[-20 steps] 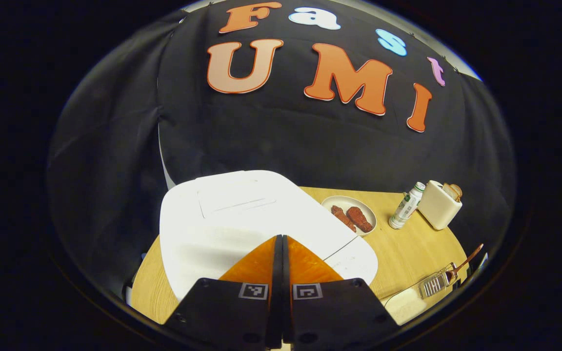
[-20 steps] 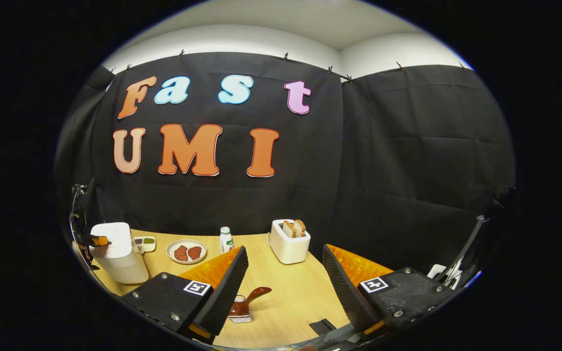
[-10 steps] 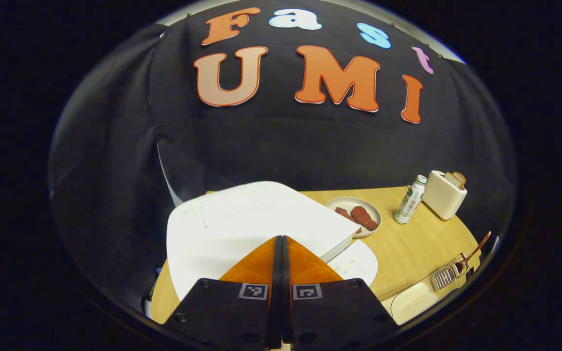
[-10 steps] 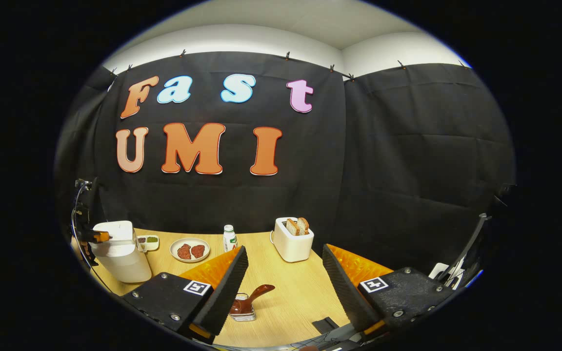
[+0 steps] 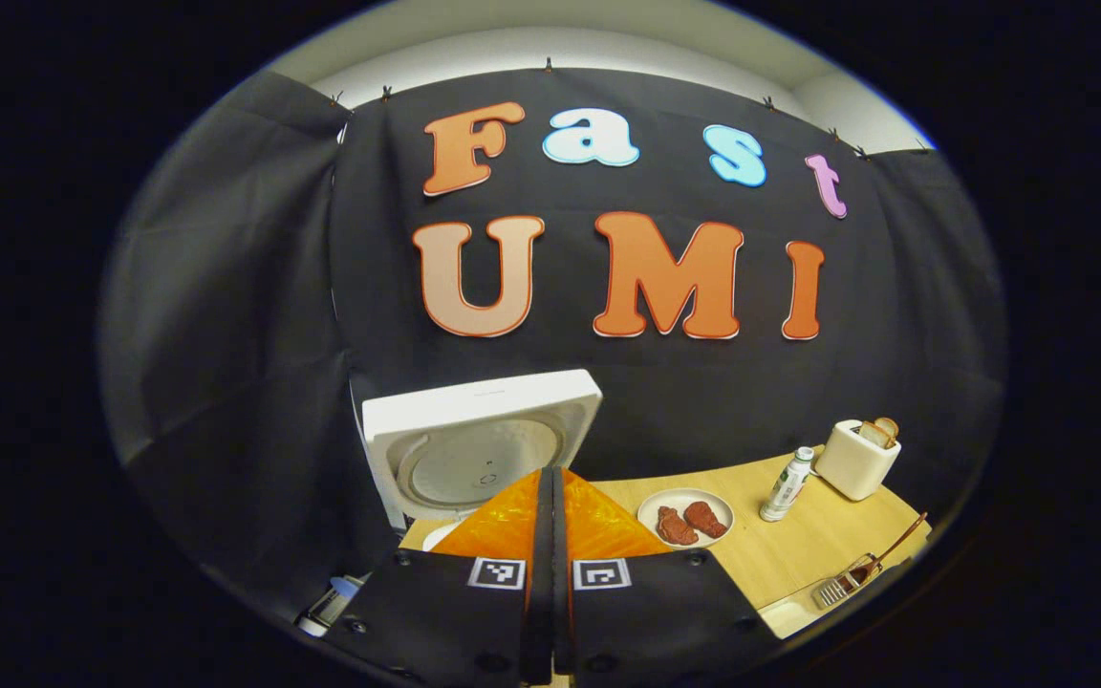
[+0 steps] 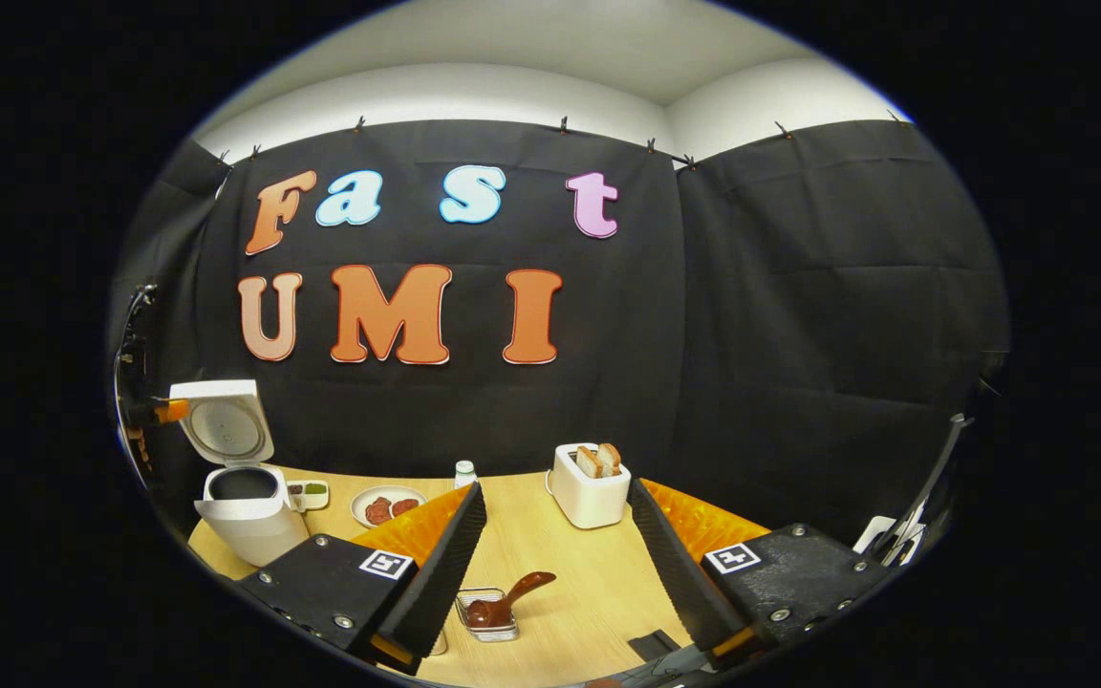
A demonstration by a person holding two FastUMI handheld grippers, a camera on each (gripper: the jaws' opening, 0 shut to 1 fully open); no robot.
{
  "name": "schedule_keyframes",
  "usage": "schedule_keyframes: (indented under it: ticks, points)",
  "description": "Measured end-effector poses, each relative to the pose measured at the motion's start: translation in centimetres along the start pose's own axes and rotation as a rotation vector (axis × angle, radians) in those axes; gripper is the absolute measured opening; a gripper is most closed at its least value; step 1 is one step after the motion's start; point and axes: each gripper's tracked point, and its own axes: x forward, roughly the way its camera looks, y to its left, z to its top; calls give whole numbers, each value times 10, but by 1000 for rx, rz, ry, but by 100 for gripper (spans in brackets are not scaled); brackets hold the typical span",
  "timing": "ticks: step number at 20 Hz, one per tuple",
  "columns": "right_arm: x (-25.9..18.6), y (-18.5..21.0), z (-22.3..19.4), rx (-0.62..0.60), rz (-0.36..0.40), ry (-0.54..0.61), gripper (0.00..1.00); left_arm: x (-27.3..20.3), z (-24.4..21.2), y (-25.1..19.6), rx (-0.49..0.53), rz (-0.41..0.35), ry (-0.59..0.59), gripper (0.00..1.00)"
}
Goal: Close the left gripper, press the button to open the rice cooker; take a wooden spoon from the chopstick holder with the right hand, scoop a spoonful of rice and pour it into the rice cooker, then put the wooden spoon back into the chopstick holder.
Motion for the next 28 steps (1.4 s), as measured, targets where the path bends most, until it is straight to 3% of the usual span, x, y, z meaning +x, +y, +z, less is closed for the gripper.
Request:
schedule_keyframes:
  ticks: [9,13,14,15,16,18,19,20,21,23,24,25,28]
  points:
    - [15,1,-2,1,40,-77,96,-88,45,23,-53,104,-132,7]
    - [38,11,-29,35,88,-73,95,-107,45,37,-33,170,-156,7]
    - [46,14,-40,33,106,-67,95,-114,47,36,-27,181,-162,20]
    - [55,14,-50,26,111,-68,100,-118,49,38,-29,195,-169,23]
    - [64,13,-59,22,116,-75,96,-124,51,35,-42,187,-174,27]
    - [82,13,-83,18,126,-75,95,-131,52,32,-65,179,-180,56]
    - [94,12,-100,10,120,-55,100,-133,49,36,-70,191,-179,70]
    - [103,11,-118,2,120,-24,95,-133,45,40,-72,207,-170,84]
    - [108,12,-134,6,125,15,100,-134,43,42,-72,218,-165,84]
    - [117,14,-157,57,143,69,96,-143,45,45,-61,235,-168,86]
    - [121,15,-166,85,148,92,100,-147,46,47,-58,246,-172,88]
    - [125,15,-176,107,146,117,95,-151,47,47,-62,251,-178,88]
    - [130,23,-204,165,162,192,95,-159,49,47,-80,249,-197,100]
